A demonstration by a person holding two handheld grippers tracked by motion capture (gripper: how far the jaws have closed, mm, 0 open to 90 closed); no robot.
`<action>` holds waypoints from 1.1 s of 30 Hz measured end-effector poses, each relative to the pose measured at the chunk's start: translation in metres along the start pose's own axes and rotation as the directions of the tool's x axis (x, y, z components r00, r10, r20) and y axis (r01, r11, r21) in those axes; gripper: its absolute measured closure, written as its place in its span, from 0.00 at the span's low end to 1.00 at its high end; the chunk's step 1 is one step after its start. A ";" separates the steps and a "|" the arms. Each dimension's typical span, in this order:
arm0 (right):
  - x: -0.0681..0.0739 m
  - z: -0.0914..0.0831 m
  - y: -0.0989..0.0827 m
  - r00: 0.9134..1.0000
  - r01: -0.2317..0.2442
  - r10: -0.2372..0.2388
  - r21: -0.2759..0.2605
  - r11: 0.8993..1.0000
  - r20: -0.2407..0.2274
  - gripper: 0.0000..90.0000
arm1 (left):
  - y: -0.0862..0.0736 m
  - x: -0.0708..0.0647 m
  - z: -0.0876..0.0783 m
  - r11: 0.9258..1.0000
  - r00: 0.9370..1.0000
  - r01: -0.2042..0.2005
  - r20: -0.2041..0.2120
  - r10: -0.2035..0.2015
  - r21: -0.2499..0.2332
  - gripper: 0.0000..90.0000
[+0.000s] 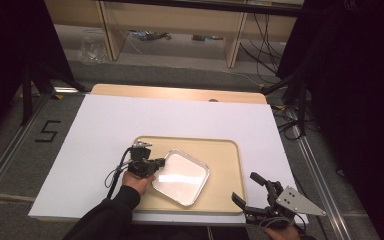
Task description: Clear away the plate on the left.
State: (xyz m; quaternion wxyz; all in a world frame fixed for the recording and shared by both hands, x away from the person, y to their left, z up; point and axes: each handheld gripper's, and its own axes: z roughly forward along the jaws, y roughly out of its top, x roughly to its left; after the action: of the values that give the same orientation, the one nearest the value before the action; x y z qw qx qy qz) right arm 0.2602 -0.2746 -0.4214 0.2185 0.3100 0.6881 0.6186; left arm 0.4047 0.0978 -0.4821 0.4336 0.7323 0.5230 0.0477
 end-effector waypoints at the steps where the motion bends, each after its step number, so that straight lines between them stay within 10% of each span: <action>1: 0.001 -0.001 0.000 1.000 -0.011 0.011 0.001 1.000 0.008 0.17 | -0.001 -0.002 0.002 1.000 1.000 0.003 0.002 -0.003 0.004 0.98; 15: 0.002 -0.001 0.000 0.999 -0.030 0.030 0.015 0.999 0.010 0.17 | -0.012 -0.007 0.010 0.999 1.000 0.006 0.002 -0.006 0.036 0.97; 22: 0.001 -0.002 0.000 1.000 -0.026 0.026 0.018 0.999 0.005 0.17 | -0.015 -0.006 0.002 0.990 0.992 -0.120 0.035 0.117 0.081 0.92; 33: 0.000 -0.001 0.000 1.000 -0.004 0.004 0.004 1.000 0.000 0.17 | -0.021 -0.001 -0.013 0.984 0.993 -0.114 0.032 0.111 0.134 0.88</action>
State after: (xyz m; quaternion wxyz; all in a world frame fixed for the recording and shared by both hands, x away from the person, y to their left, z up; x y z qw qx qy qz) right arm 0.2599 -0.2751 -0.4212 0.2168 0.3118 0.6888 0.6176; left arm 0.3826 0.1058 -0.4879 0.3858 0.7889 0.4775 0.0278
